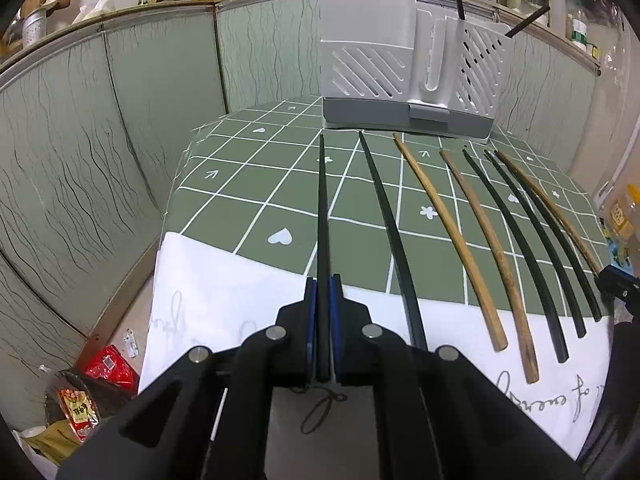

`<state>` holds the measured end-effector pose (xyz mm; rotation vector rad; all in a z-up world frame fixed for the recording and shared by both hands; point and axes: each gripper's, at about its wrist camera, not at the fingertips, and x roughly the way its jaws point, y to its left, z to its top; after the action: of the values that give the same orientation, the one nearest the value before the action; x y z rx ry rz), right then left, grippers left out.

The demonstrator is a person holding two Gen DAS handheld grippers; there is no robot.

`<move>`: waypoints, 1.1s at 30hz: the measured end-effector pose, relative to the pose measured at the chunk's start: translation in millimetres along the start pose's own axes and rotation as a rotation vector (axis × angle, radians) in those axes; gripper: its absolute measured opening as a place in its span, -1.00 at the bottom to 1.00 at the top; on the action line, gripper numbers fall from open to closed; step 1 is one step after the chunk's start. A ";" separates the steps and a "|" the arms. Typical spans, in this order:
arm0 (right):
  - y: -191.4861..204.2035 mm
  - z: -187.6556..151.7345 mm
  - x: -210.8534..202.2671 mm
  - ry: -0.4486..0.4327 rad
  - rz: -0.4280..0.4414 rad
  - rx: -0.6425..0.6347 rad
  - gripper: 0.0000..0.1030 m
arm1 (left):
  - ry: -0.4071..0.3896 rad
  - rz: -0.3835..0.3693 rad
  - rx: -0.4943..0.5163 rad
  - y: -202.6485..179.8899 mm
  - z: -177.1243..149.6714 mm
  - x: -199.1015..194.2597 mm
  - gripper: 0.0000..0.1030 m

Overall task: Organize utensils
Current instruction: 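Lift the black chopstick with the left tool while the right tool carries the wooden chopstick toward the holder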

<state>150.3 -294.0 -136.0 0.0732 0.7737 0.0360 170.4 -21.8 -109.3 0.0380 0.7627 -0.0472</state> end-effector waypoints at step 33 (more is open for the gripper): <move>-11.9 77.0 -102.7 -0.255 0.047 -0.015 -0.88 | -0.207 -0.061 0.000 31.9 77.3 -93.5 -0.85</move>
<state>130.8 -316.1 -10.5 0.0800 0.5168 0.0756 158.0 8.7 11.7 0.0100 0.5571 -0.1078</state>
